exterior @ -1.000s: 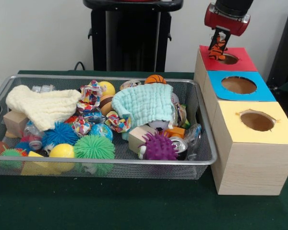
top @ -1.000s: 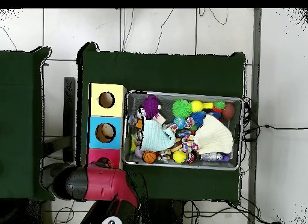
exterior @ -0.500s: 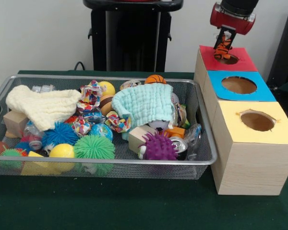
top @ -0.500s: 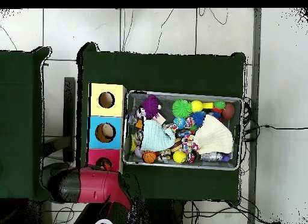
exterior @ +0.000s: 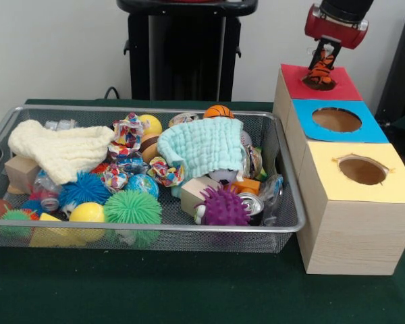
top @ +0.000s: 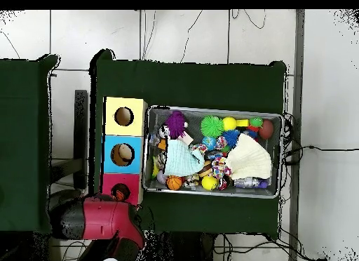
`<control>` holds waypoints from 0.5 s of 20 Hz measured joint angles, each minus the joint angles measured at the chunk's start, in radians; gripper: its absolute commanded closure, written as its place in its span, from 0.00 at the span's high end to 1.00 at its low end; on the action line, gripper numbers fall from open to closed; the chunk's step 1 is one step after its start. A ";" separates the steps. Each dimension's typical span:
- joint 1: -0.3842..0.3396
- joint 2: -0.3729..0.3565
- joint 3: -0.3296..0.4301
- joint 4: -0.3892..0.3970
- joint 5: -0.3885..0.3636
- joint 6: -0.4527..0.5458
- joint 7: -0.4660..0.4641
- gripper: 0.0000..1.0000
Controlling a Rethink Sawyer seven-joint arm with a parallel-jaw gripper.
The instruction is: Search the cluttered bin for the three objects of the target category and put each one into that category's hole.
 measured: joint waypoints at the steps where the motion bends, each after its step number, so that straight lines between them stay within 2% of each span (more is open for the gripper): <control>1: 0.002 0.000 -0.001 0.000 0.001 -0.003 0.000 0.00; 10: 0.003 0.000 -0.001 0.001 0.006 -0.012 0.000 0.00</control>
